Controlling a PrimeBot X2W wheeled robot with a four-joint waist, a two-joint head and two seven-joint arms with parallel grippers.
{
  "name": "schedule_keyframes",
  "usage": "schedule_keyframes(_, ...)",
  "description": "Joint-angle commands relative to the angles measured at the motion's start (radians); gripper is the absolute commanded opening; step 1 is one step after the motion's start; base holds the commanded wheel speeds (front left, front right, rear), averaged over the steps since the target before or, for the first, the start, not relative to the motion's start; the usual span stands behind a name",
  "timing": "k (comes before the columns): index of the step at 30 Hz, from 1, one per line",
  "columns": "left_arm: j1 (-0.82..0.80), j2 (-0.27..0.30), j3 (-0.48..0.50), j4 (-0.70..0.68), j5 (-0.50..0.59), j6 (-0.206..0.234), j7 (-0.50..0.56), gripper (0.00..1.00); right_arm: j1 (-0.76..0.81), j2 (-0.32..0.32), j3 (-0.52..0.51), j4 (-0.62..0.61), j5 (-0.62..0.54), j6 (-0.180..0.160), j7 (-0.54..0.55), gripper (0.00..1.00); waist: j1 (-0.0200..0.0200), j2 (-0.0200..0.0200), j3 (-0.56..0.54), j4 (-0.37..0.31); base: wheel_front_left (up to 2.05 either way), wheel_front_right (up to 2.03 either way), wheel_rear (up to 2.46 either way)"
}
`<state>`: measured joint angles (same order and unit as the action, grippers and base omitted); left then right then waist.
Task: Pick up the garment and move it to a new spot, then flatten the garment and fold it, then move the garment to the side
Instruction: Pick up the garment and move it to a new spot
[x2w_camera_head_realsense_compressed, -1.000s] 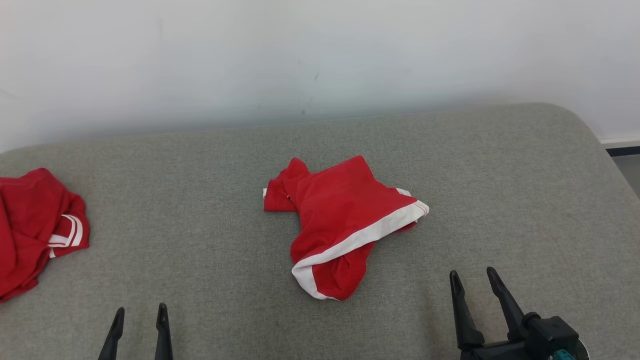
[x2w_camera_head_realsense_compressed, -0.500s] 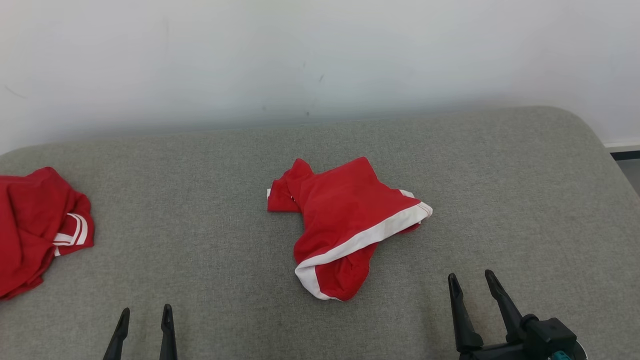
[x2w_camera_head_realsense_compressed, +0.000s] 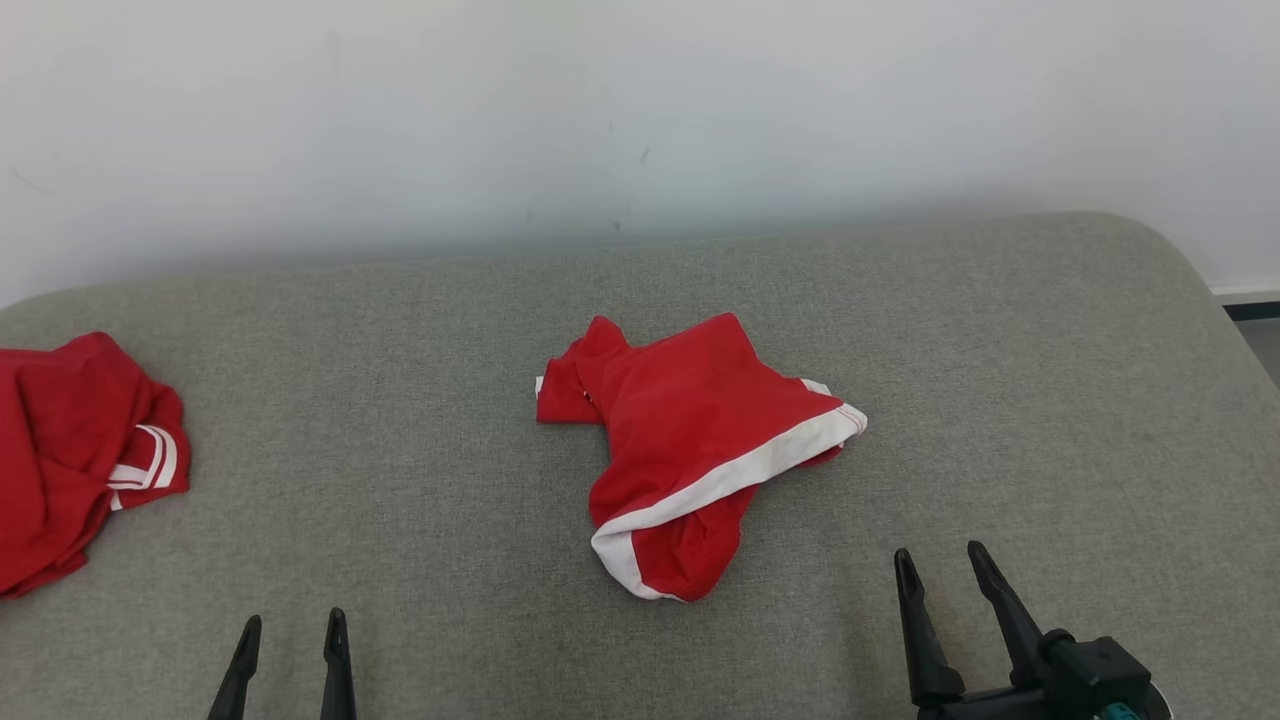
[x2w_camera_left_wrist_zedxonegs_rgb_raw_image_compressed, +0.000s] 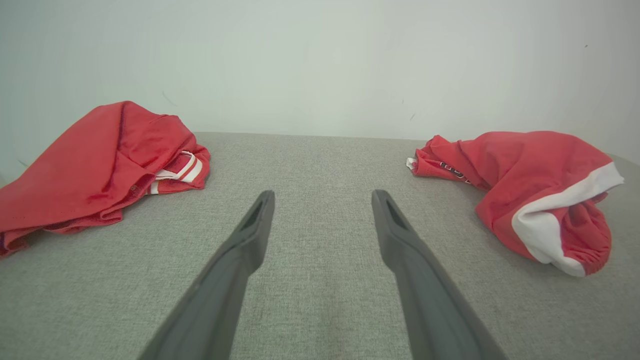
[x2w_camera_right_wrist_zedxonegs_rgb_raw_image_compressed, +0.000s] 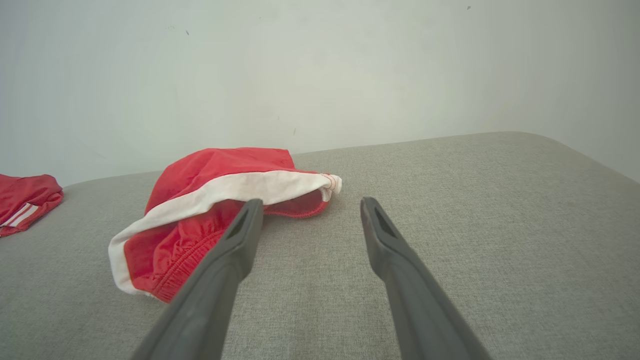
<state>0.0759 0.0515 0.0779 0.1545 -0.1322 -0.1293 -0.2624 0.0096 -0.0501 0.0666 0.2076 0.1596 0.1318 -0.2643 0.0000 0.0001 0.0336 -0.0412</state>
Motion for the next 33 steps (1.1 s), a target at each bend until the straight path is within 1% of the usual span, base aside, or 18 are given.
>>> schedule_keyframes(1, 0.002, -0.002, 0.001, 0.002, -0.009, -0.001, -0.002, 1.0, 0.006, 0.0, 0.001, 0.001, -0.002, -0.002, -0.002, 1.0, 0.0, -0.0001, 0.0, 0.0, 0.0, 0.0, 0.0)
schedule_keyframes(33, 0.011, -0.002, 0.003, 0.003, -0.013, -0.001, -0.002, 1.0, 0.011, 0.0, 0.01, 0.0, -0.001, -0.002, -0.002, 1.0, 0.0, -0.0001, 0.001, -0.002, 0.0, 0.0, 0.0)
